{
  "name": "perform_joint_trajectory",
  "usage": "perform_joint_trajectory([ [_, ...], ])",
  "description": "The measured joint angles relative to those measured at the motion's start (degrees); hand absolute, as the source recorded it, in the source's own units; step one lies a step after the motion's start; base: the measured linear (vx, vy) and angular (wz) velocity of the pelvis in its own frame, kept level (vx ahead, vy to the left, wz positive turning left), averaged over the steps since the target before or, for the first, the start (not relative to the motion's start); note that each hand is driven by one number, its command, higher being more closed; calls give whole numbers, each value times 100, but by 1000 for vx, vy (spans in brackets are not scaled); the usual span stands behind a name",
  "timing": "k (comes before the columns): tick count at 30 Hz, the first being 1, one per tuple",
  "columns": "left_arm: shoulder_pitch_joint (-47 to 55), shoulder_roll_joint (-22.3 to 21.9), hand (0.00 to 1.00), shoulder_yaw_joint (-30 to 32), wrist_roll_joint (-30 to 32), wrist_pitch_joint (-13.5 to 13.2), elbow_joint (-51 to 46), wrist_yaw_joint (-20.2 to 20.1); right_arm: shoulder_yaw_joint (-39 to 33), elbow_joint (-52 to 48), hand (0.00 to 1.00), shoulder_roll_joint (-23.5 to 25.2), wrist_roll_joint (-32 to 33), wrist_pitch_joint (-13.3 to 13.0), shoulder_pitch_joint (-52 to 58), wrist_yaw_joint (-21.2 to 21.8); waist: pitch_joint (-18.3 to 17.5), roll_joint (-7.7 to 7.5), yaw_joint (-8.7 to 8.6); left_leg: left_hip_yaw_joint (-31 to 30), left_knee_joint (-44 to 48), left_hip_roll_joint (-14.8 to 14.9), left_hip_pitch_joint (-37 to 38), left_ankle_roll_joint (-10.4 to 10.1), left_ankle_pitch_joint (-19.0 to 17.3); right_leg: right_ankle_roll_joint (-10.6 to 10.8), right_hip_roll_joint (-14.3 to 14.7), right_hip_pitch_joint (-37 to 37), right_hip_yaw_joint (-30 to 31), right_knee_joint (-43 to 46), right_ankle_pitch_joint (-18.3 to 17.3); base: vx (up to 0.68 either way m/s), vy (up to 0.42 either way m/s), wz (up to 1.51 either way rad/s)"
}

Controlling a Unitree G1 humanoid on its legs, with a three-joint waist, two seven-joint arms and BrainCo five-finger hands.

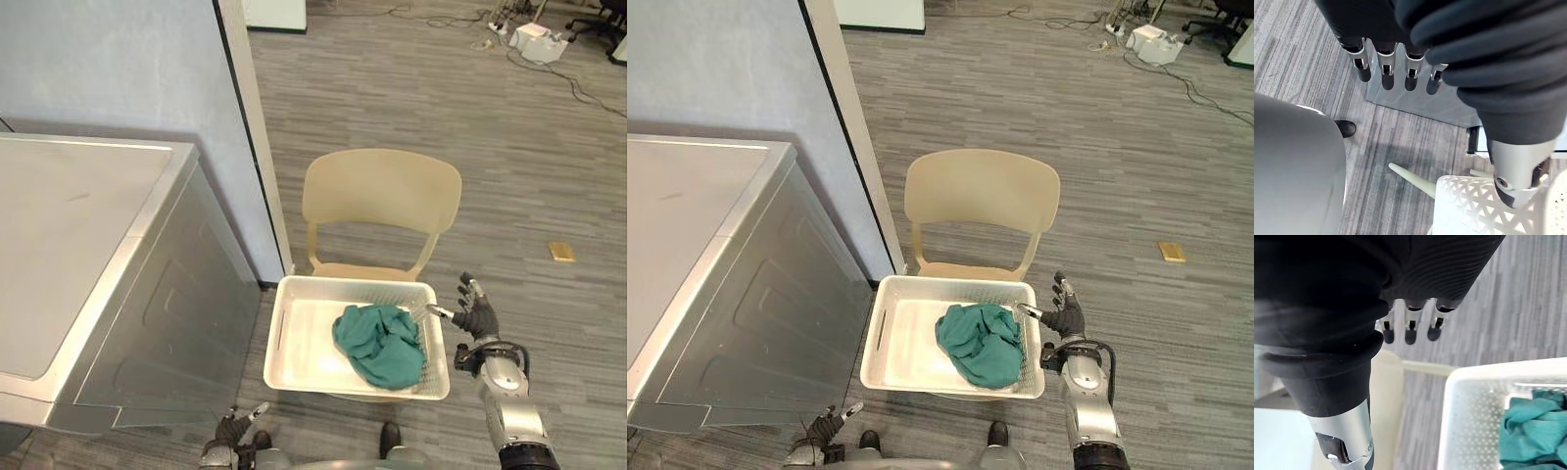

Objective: Pick up the laundry basket with both hands and put the clothes into the washing machine.

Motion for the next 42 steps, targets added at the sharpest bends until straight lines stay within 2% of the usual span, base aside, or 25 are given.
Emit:
perform_joint_trajectory([
  [5, -85, 25, 0, -74, -10, 3, -4, 13, 541, 7, 0, -207, -42, 1, 1, 229, 159, -5, -6, 10, 3, -5, -53, 0, 0, 1, -1, -70, 22, 1, 14, -14, -2, -2],
  [12, -112, 78, 0, -226, -18, -78, -13, 16, 1142, 7, 0, -231, -355, -18, -1, 620, 206, 0, 9, -1, 3, -17, -74, 0, -1, 2, -11, -79, 11, 0, 14, 0, 0, 0],
  [20, -158, 102, 0, -234, -13, -91, -9, 20, 1726, 8, 0, -464, -504, -23, -26, 638, 330, -14, 20, -8, 19, -58, -74, 2, 0, 3, -52, -81, 22, 15, 15, -13, 2, 0],
  [25, -270, 144, 0, -213, -9, -85, -2, 35, 2005, 191, 0, -458, -509, -51, -260, 629, 504, -83, 43, -26, 43, -61, -162, 10, 6, 3, -58, -191, 30, 76, 15, -13, -2, 0],
  [29, -411, 170, 0, -168, -13, -95, -64, 131, 1983, 779, 0, -466, -650, -13, -607, 566, 759, -149, 166, -161, 168, -61, -365, 11, 7, 3, -65, -269, -28, 112, 15, -31, -6, 11],
  [36, -460, 270, 0, -147, -71, -127, -269, 257, 1812, 1042, 0, -480, -808, 32, -1131, 339, 1022, -214, 180, -245, 217, -70, -699, 40, 47, -11, -80, -581, -94, 203, 26, -21, -5, 6],
  [42, -556, 328, 0, -175, -243, -138, -350, 299, 1220, 1377, 0, -569, -780, 168, -1636, -136, 1349, -204, 181, -226, 213, -83, -870, 58, 83, -20, -94, -803, -15, 214, 72, -11, -1, -3],
])
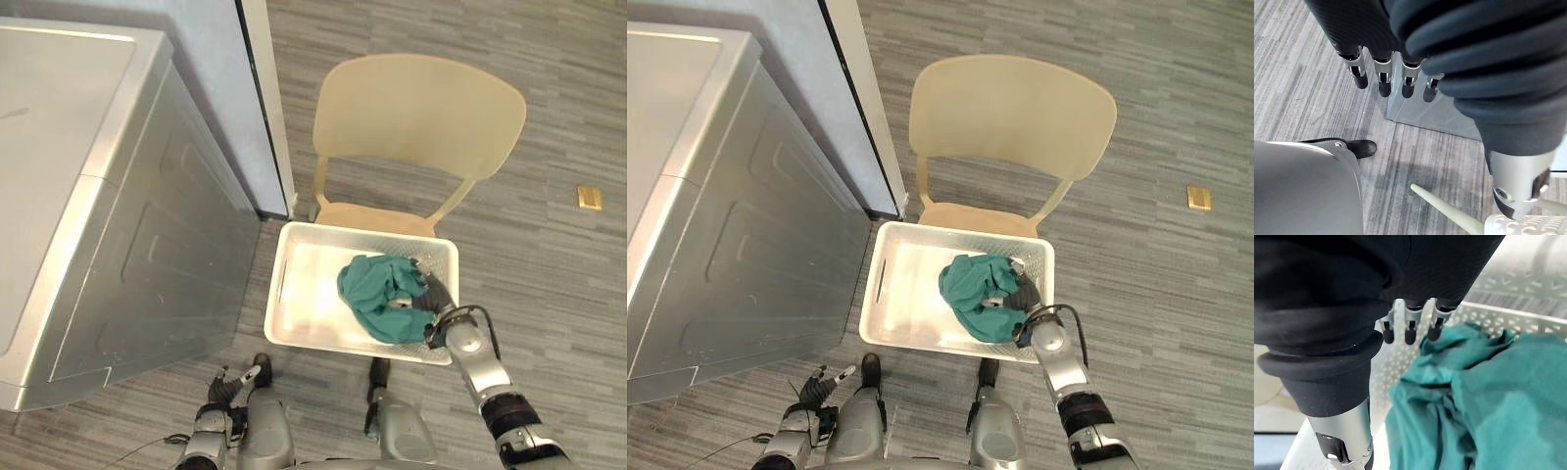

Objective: Pick up the laundry basket with both hands and put the clothes into the washing machine.

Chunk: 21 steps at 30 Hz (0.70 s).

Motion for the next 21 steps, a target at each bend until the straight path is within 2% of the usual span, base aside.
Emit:
perform_joint_trajectory([
  [9, -184, -2, 0, -69, -255, -104, -228, 107, -338, 634, 0, -105, 114, 94, -874, -177, 550, 82, 9, -46, -55, -93, -314, 38, 194, 7, -85, -275, -47, -25, 121, -27, 1, 4],
  [14, -235, 4, 0, -256, -473, -131, -401, 202, -433, 1000, 0, -210, 108, 205, -1256, -269, 726, 130, 25, -189, -61, -199, -639, 91, 296, 30, -184, -500, -183, -38, 244, -71, 20, 14],
  [16, -273, 10, 0, -282, -508, -178, -430, 213, -436, 1155, 0, -223, 108, 217, -1379, -295, 770, 135, 84, -208, -61, -228, -758, 115, 342, 34, -206, -608, -194, -51, 303, -86, 24, 8],
  [19, -416, -9, 0, -497, -516, -202, -432, 231, -548, 1624, 0, -306, 113, 214, -1586, -419, 845, 267, 107, -418, -75, -313, -1031, 145, 471, 53, -253, -682, -368, -196, 429, -101, 19, 32],
  [21, -465, -6, 0, -523, -520, -208, -432, 233, -692, 1745, 0, -265, 130, 159, -1656, -594, 850, 277, 119, -519, -91, -335, -1178, 149, 532, 54, -263, -750, -466, -233, 480, -91, 15, 29],
])
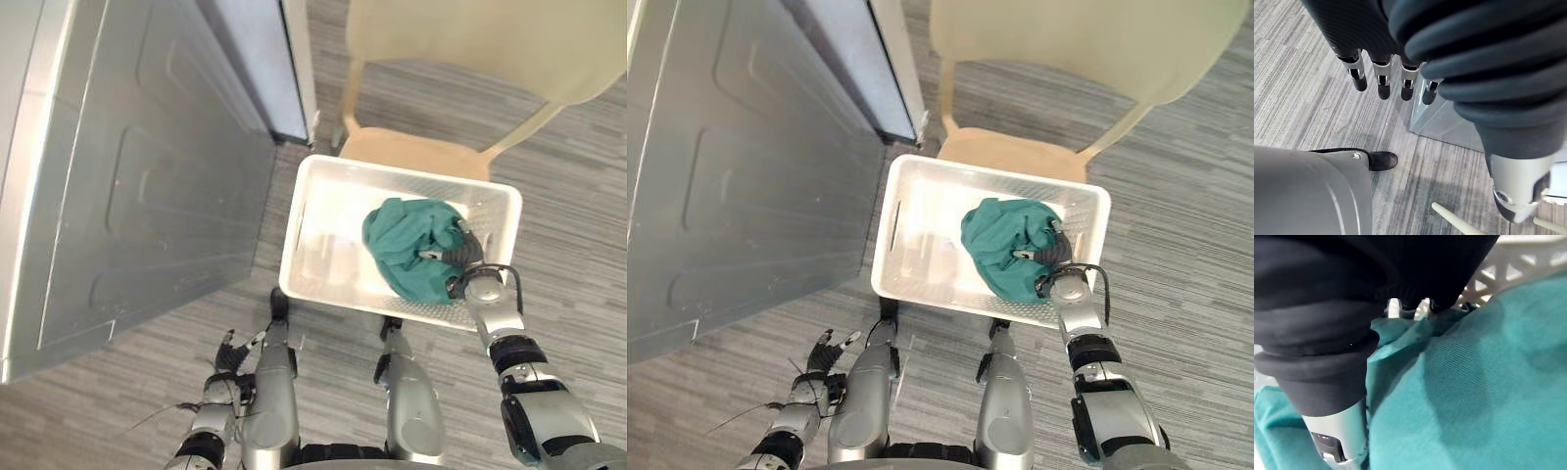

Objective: Pick up the laundry basket with both hands and put the clothes into the washing machine.

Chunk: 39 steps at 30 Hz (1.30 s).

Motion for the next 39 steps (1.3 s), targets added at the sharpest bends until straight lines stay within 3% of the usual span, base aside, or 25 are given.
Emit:
perform_joint_trajectory([
  [6, -144, 1, 0, -208, -60, -24, 9, 119, -216, 447, 0, 24, -84, -126, -354, -369, 14, 28, 37, -300, -165, -76, -297, 7, 204, 4, -31, -126, -268, -79, 65, -71, 7, 24],
  [11, -303, 10, 0, -387, -146, -21, 49, 181, -219, 674, 0, -28, -836, -149, -422, -663, 13, 28, 145, -468, -207, -76, -485, -5, 276, -10, -4, -200, -449, -107, 81, -32, -9, 16],
  [12, -331, 7, 0, -393, -144, -17, 68, 196, -219, 692, 100, -36, -935, -149, -425, -702, 12, 28, 174, -469, -207, -76, -495, -5, 277, -12, -4, -214, -448, -107, 82, 0, 0, 0],
  [18, -426, -2, 0, -400, -147, -14, 112, 240, -226, 861, 100, -180, -2022, -113, -423, -851, 11, 26, 178, -657, -206, -78, -574, -4, 315, -23, 23, -189, -617, -97, 71, 3, -23, 11],
  [24, -434, -26, 0, -388, -151, 17, 112, 320, -340, 865, 100, -205, -1967, -103, -431, -895, 8, 21, 195, -681, -205, -80, -551, -45, 345, -24, 27, -146, -635, -97, 68, 1, -3, 1],
  [30, -435, -52, 0, -369, -150, 97, 131, 370, -390, 1111, 100, 127, -1186, 140, -389, -819, 3, 7, 203, -615, -227, -66, -372, -46, 344, -24, 27, -17, -540, -98, 68, -8, -8, -5],
  [34, -433, -52, 0, -348, -151, 138, 209, 346, -438, 537, 100, 429, -774, 297, -83, -656, 1, -33, 192, -448, -335, -50, -105, -42, 348, -26, 19, 94, -385, -99, 72, -5, -10, -19],
  [37, -423, -42, 0, -323, -152, 146, 242, 342, -481, -114, 100, 581, -362, 293, 252, -664, -24, -123, 180, -335, -413, -37, 139, -42, 347, -25, 16, 222, -278, -99, 72, 9, -12, -17],
  [39, -363, -27, 0, -148, -155, 179, 289, 321, -678, -543, 100, 784, 274, 265, 400, -673, -112, -285, 169, -209, -457, -24, 319, -42, 347, -24, 17, 300, -163, -98, 73, 1, -8, -22],
])
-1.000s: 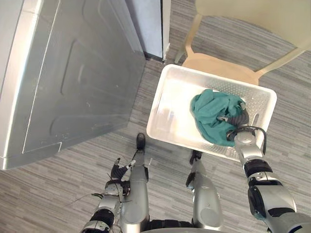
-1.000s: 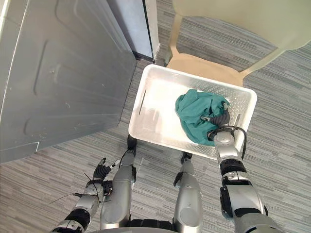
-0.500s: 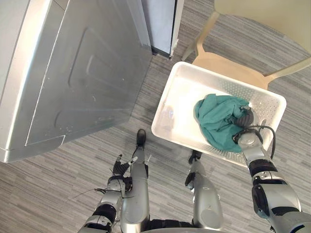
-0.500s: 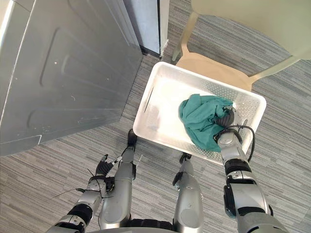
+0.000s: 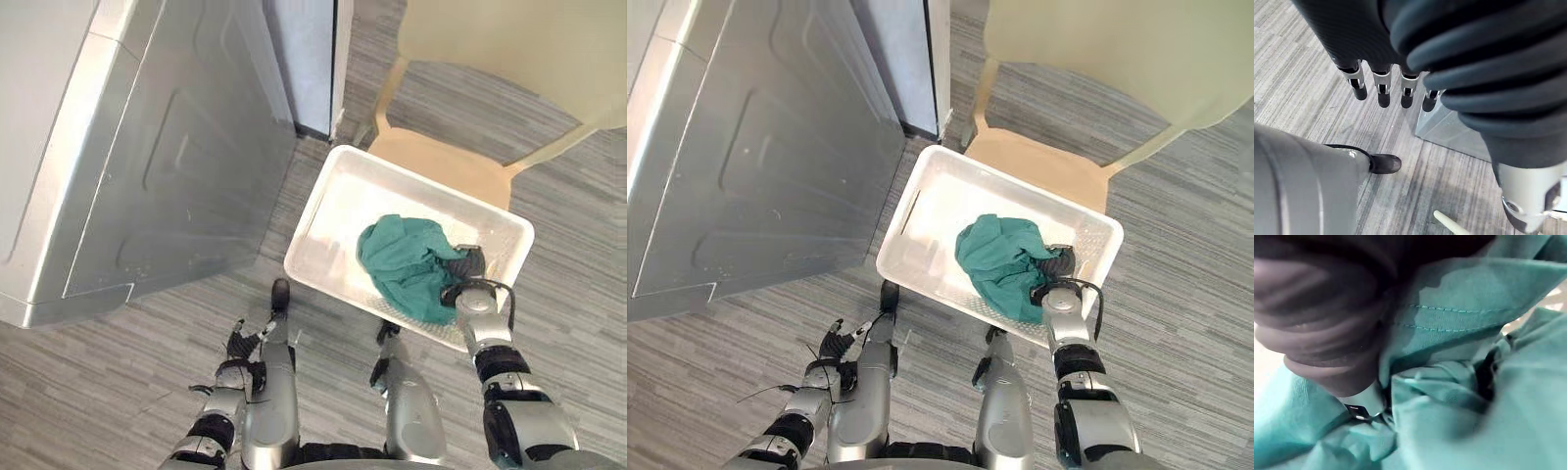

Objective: Pick up the laundry basket with both hands and put the clothes into the washing machine.

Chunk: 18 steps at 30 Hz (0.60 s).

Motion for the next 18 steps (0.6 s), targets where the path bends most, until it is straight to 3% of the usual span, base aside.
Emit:
perform_joint_trajectory([
  [3, 97, 72, 0, 67, 3, 87, 68, -72, -122, -337, 100, 176, 570, -104, 185, -4, -193, -200, -9, 119, -71, 7, 244, 0, -1, 6, -3, 134, 94, 0, -5, -3, -4, -21],
  [6, 308, 58, 0, 288, -4, 195, 137, -234, -166, -1010, 100, 369, 1118, -211, 583, 10, -640, -367, -15, 172, -144, 5, 464, 1, -4, 44, -12, 304, 138, -10, -36, -6, 2, -6],
  [11, 915, -87, 0, 495, -255, 212, -325, -373, -148, -2096, 100, 744, 1391, -252, 1122, 163, -1585, -392, -13, 280, -261, -38, 777, 62, -56, 116, -54, 587, 154, -137, -88, 4, 7, -4],
  [14, 1228, -155, 0, 483, -341, 208, -1074, -455, -128, -2446, 100, 767, 1411, -260, 1224, 277, -1841, -399, 16, 382, -263, -53, 928, 92, -143, 127, -83, 711, 186, -185, -89, -7, 20, -10],
  [15, 1382, -210, 0, 469, -472, 190, -1507, -493, -129, -2687, 100, 763, 1530, -301, 1309, 308, -2039, -377, 3, 406, -264, -71, 951, 100, -154, 132, -103, 714, 210, -190, -87, 3, 13, -15],
  [18, 1561, -364, 0, 443, -976, 158, -2618, -494, -139, -3164, 100, 767, 1809, -375, 1333, 419, -2204, -330, -1, 546, -268, -72, 1206, 97, -207, 141, -106, 871, 328, -192, -105, -5, 10, -21],
])
